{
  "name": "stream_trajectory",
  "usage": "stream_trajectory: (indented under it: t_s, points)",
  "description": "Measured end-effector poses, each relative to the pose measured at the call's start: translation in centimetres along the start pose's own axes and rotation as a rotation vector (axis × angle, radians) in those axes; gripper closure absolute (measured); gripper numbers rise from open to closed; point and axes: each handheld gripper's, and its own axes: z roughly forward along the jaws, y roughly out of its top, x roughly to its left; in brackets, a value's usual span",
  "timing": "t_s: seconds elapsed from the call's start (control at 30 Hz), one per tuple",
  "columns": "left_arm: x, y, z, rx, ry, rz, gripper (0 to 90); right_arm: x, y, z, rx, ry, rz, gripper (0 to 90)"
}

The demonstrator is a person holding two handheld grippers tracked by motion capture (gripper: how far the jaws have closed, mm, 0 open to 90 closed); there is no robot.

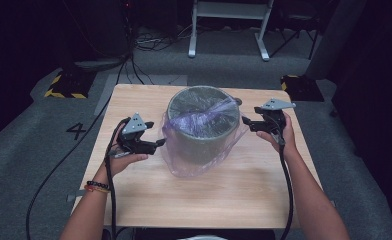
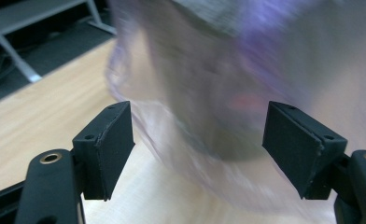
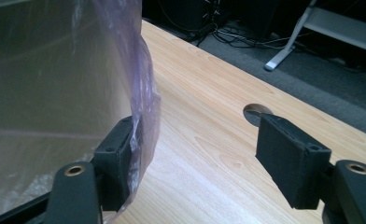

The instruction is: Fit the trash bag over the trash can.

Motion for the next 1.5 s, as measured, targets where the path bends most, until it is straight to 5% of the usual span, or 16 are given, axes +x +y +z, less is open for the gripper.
stream_trajectory:
  t_s: [0.1, 0.23, 0.33, 0.53, 0.6, 0.97, 1.1, 1.13, 1.17, 1.27, 1.4, 1.5]
  points:
    - [-1.0, -0.5, -0.2, -0.013, -0.052, -0.005, 23.0, 0.3, -0.2, -0.7, -0.013, 0.017, -0.009, 32.0]
    - [-2.9, -0.8, 0.4, 0.011, -0.097, 0.037, 21.3, 1.4, -0.3, -2.0, -0.044, 0.032, -0.065, 31.1]
    - [-3.9, -0.7, 1.0, 0.020, -0.109, 0.072, 21.1, 2.5, -0.4, -3.4, -0.081, 0.071, -0.116, 29.6]
    - [-4.0, -0.6, 2.4, 0.030, -0.101, 0.060, 25.2, 3.9, -0.6, -4.4, -0.089, 0.061, -0.189, 27.6]
    - [-4.0, -0.6, 2.8, 0.041, -0.081, 0.065, 37.3, 4.6, -0.8, -4.7, -0.091, 0.087, -0.219, 26.6]
    - [-3.6, -0.6, 4.2, 0.045, -0.069, 0.066, 69.4, 7.2, -1.0, -3.9, -0.100, 0.240, -0.246, 24.1]
    - [-3.7, -0.5, 4.6, 0.056, -0.065, 0.085, 80.6, 7.9, -1.4, -2.7, -0.071, 0.280, -0.264, 43.8]
    - [-3.6, -0.5, 4.7, 0.056, -0.061, 0.085, 82.3, 8.1, -1.6, -2.3, -0.063, 0.284, -0.269, 51.5]
    - [-3.6, -0.5, 4.8, 0.055, -0.060, 0.085, 87.8, 8.2, -1.9, -1.9, -0.056, 0.278, -0.270, 70.9]
    - [-3.3, -0.6, 4.9, 0.041, -0.072, 0.077, 89.8, 8.0, -2.1, -1.7, -0.053, 0.291, -0.255, 84.3]
    - [-3.1, -0.8, 5.2, 0.051, -0.065, 0.060, 90.0, 7.7, -2.6, -1.5, -0.073, 0.294, -0.232, 90.0]
    - [-2.9, -1.2, 5.6, 0.064, -0.059, 0.056, 90.0, 7.8, -3.1, -0.9, -0.023, 0.277, -0.244, 90.0]
